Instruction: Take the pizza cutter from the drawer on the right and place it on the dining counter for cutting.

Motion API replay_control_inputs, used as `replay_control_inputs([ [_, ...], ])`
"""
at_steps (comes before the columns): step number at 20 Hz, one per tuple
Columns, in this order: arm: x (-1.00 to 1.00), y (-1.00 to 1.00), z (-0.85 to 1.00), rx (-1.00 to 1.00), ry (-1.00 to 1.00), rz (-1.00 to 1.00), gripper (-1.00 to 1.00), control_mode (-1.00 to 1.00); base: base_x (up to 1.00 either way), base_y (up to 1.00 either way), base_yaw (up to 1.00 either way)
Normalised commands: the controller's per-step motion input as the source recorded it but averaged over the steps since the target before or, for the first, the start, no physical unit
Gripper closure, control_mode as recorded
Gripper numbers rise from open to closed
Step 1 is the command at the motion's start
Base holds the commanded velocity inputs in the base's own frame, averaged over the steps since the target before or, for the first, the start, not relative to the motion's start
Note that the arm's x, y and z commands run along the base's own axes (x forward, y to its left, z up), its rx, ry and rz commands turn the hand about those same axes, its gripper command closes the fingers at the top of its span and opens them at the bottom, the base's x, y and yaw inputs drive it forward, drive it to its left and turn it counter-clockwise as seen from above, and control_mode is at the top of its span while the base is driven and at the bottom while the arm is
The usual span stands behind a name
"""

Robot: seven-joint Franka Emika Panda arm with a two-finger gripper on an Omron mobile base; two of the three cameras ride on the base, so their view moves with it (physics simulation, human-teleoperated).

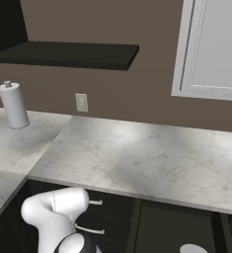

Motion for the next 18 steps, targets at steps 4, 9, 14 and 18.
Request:
replay_control_inputs([
  [4,0.35,0.0,0.64,0.03,0.14,0.0,-1.0,-1.0,0.0,0.0,0.0],
  [9,0.49,0.0,0.42,0.04,0.13,0.0,-1.0,-1.0,0.0,0.0,0.0],
  [14,0.71,0.0,0.36,0.06,0.15,0.01,-1.0,-1.0,0.0,0.0,0.0],
  [18,0.83,0.0,0.26,0.05,0.18,0.02,-1.0,-1.0,0.0,0.0,0.0],
])
